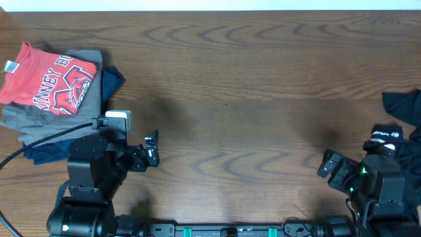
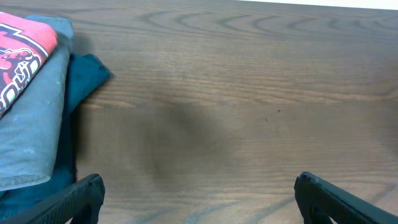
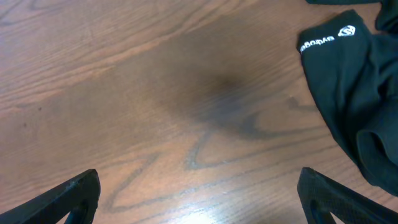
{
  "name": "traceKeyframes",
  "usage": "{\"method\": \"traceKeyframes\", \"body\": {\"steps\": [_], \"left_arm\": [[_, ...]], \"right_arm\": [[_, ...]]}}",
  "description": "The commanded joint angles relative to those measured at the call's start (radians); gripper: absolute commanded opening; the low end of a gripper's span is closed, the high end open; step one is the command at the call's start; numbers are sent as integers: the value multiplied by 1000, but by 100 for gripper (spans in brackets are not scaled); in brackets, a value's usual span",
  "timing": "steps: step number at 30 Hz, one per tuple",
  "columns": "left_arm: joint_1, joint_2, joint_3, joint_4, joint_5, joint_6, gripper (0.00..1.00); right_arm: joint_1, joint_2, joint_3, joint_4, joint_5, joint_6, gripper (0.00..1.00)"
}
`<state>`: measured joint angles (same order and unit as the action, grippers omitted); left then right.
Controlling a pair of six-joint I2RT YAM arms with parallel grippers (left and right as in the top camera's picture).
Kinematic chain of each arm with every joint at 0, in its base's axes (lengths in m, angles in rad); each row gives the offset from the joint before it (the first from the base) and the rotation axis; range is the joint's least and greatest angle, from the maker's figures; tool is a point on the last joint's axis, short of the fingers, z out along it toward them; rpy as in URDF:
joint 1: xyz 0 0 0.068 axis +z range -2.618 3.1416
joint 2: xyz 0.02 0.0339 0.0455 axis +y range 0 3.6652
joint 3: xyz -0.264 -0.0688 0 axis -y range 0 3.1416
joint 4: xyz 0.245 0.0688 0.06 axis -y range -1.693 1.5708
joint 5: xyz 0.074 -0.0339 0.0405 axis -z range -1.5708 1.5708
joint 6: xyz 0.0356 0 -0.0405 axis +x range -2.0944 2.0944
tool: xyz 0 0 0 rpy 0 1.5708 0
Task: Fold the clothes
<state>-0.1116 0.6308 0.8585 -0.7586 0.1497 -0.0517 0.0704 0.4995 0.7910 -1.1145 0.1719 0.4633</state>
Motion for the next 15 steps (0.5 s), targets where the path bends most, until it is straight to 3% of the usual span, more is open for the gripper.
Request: {"method": "traceKeyframes", "body": {"steps": [1,4,10,15], "left_arm": [[3,-4,0,1,-9,-1,98],[3,-4,0,1,-9,-1,98],[3,-4,0,1,-9,-1,98],[3,-4,0,1,-9,-1,98]], "right_arm": [[8,-37,-18,0,27,-25,99],[8,-91,-69,68,20,-99,99],[8,-268,-322,436,-97,-298,99],[8,-414,-523,730,-150,-315,99]]}}
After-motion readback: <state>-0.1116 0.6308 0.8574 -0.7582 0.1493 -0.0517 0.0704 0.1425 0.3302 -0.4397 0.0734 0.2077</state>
